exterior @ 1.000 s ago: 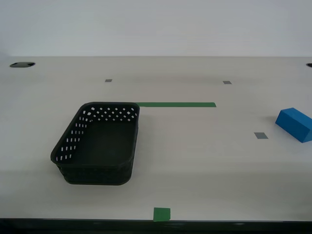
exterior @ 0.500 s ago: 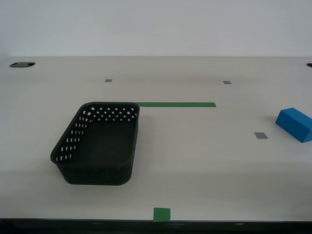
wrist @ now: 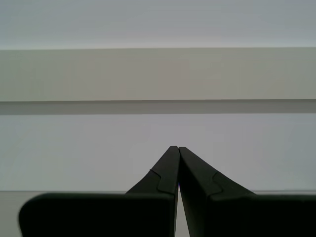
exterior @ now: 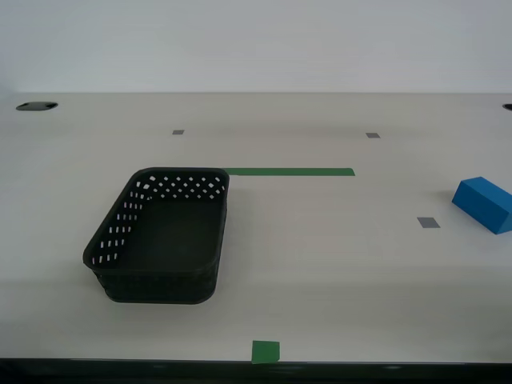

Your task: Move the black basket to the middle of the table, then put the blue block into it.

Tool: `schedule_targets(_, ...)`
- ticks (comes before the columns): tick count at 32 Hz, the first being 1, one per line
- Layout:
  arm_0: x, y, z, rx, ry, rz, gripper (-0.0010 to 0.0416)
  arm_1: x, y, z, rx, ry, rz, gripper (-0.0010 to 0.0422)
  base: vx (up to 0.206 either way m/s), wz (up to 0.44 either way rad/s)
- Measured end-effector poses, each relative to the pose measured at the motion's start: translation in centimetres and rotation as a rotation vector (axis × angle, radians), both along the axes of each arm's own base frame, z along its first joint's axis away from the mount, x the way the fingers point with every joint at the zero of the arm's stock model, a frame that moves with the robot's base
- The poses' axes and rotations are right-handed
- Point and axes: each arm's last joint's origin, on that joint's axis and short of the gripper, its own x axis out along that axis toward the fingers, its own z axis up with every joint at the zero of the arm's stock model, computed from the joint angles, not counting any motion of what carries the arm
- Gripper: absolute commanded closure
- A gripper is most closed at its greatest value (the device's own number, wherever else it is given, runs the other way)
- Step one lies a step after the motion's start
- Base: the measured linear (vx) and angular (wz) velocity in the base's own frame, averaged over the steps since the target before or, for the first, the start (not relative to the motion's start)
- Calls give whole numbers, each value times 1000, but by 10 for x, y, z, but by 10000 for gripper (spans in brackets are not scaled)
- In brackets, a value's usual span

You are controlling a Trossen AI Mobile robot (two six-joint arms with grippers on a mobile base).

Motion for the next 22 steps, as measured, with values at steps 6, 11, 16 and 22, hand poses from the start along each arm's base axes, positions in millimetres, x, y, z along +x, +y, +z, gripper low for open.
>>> schedule_targets(6, -1, 0, -2, 0, 32, 1, 405, 5, -1, 15, -143, 369, -21, 412, 0, 0)
schedule_targets(11, -1, 0, -3, 0, 42, 1, 405, -14, -4, 42, -206, 742, -54, 412, 0, 0)
schedule_targets(16, -1, 0, -3, 0, 42, 1, 405, -29, -9, 49, -269, 914, -186, 412, 0, 0)
schedule_targets(22, -1, 0, -3, 0, 42, 1, 405, -39, -9, 24, -291, 1090, -173, 412, 0, 0)
